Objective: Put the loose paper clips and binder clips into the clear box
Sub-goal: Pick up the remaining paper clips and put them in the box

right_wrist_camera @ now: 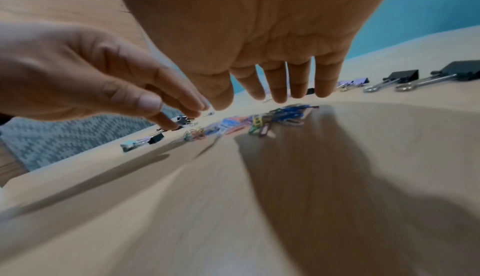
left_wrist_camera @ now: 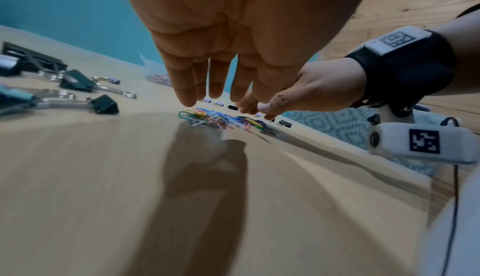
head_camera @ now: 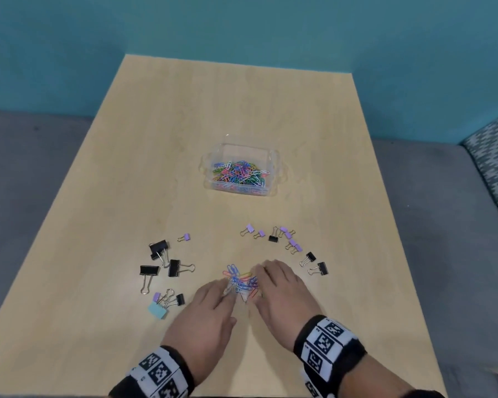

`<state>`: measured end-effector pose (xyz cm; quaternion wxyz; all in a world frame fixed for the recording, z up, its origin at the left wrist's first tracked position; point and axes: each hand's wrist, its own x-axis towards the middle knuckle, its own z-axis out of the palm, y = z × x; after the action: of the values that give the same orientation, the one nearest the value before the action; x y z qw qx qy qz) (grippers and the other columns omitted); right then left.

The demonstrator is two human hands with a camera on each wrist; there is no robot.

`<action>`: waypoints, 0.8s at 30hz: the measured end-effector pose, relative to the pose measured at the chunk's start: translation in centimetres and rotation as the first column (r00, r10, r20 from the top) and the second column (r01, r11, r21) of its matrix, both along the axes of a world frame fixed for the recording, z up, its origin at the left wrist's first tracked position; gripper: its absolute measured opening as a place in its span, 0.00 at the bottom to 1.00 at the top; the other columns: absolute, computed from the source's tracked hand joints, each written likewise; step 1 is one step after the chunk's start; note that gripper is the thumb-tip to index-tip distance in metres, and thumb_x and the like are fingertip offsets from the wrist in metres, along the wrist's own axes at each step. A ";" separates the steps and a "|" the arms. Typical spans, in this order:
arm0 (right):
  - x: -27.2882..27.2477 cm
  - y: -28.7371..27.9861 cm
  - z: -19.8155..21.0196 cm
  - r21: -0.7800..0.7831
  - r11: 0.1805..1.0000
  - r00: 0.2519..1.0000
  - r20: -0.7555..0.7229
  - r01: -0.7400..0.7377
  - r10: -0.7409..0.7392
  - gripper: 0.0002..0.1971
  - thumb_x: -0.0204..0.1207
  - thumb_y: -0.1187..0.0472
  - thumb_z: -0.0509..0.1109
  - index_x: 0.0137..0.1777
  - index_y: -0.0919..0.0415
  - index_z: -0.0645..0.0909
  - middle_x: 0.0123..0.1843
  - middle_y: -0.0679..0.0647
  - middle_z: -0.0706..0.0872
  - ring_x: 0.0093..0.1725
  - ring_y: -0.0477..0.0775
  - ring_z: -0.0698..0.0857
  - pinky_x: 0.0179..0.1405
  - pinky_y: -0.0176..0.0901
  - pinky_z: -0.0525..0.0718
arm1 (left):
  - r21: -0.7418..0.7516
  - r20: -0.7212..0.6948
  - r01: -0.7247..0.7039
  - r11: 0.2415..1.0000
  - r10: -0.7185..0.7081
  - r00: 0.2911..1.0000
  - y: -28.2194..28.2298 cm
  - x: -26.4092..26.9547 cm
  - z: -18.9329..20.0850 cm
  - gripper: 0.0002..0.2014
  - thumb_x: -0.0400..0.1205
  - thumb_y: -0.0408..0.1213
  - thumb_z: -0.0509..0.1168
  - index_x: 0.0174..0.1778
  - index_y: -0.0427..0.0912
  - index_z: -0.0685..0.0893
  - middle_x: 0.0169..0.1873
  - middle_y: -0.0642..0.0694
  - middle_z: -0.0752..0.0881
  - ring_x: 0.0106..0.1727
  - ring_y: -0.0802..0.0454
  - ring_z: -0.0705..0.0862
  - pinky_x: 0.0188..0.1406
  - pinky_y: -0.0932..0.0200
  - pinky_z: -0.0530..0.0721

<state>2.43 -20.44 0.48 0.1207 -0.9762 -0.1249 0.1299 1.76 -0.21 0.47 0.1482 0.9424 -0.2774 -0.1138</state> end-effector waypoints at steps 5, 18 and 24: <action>0.2 -0.1 -1.1 -0.053 0.999 0.999 -0.041 -0.007 0.005 0.31 0.80 0.48 0.60 0.79 0.61 0.61 0.81 0.61 0.63 0.81 0.64 0.58 0.77 0.57 0.65 | 0.100 -0.032 -0.044 0.994 0.047 0.998 -1.0 1.8 -1.7 0.33 0.75 0.43 0.68 0.76 0.38 0.68 0.76 0.40 0.71 0.74 0.41 0.71 0.68 0.47 0.77; -2.3 -0.6 0.3 -0.063 0.990 0.982 -0.135 0.127 -0.134 0.38 0.77 0.51 0.66 0.82 0.51 0.50 0.79 0.54 0.60 0.66 0.61 0.68 0.57 0.51 0.77 | 0.056 -0.150 -0.196 0.979 0.202 0.968 -1.4 1.8 -1.2 0.39 0.76 0.45 0.68 0.80 0.47 0.58 0.72 0.45 0.66 0.64 0.45 0.62 0.64 0.52 0.73; 0.6 2.0 -0.4 -0.028 0.995 0.987 -0.128 0.095 -0.098 0.30 0.70 0.68 0.66 0.73 0.57 0.66 0.68 0.56 0.69 0.58 0.61 0.69 0.51 0.47 0.77 | 0.023 -0.090 -0.192 0.981 0.193 0.977 -3.6 3.5 -1.8 0.28 0.69 0.36 0.76 0.65 0.47 0.77 0.54 0.45 0.76 0.49 0.46 0.72 0.44 0.55 0.81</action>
<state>3.06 -18.49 0.06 0.1240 -0.9719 -0.0682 0.1881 5.24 -3.78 -1.37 0.1647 0.9596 -0.1770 -0.1441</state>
